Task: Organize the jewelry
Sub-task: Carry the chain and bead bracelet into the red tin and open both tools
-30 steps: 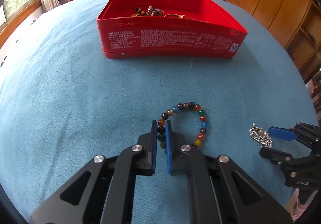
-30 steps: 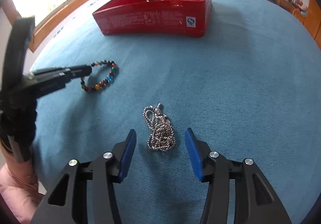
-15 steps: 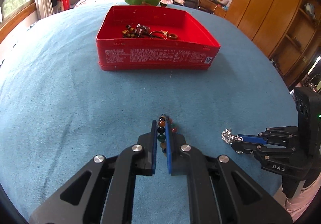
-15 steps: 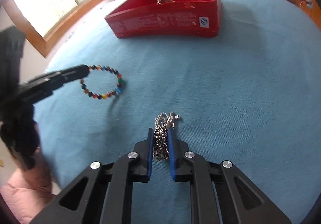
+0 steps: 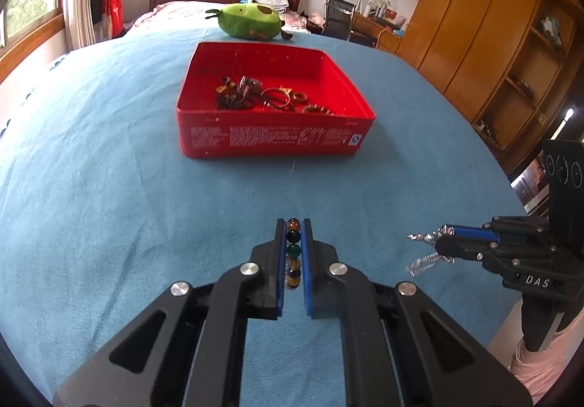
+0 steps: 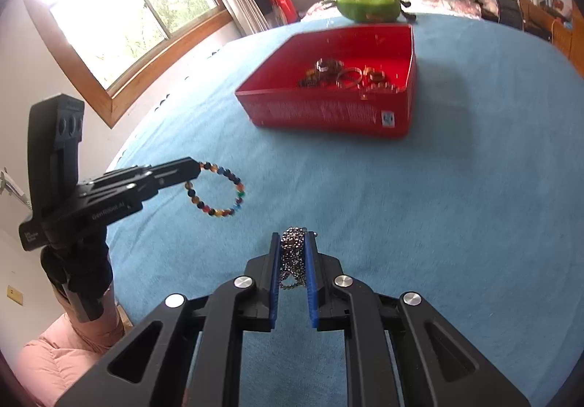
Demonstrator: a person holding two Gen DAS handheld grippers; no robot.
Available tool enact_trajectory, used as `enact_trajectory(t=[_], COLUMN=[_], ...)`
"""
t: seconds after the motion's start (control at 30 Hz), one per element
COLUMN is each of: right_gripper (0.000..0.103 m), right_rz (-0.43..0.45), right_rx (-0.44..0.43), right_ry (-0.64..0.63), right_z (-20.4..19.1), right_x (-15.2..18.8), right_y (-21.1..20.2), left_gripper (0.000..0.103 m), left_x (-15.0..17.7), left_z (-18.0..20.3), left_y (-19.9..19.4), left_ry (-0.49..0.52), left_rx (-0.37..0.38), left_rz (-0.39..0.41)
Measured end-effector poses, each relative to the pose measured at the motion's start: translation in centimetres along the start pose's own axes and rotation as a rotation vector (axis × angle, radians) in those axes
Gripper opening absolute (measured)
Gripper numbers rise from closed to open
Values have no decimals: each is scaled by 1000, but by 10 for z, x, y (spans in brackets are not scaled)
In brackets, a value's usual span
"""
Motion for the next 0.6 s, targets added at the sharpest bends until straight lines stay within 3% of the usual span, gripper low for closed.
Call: enact_trajectory(t=[0.33,0.6], right_gripper=[12,12], right_rz=[49,83], right_rx=[25,28], right_ry=[-31,-41], right_z=[-3,-7], right_x=[-41,-92], right_y=[-20,-17], left_gripper=[6,6], left_x=[-35,-87], left_z=[2,3], left_y=[-7,-11], left_ry=[13,24], left_rx=[-30,-39], left_rz=[29,75])
Point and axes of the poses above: each gripper's, at about its wrist camera, not at the fingertips, and y roughly the way its jaws point, z to its right, x to its underside, the point moved 6 cm from there along y, roughly the way its jaws point, and after that the axes turned 14 degrees about x, right-handed, at the moved point
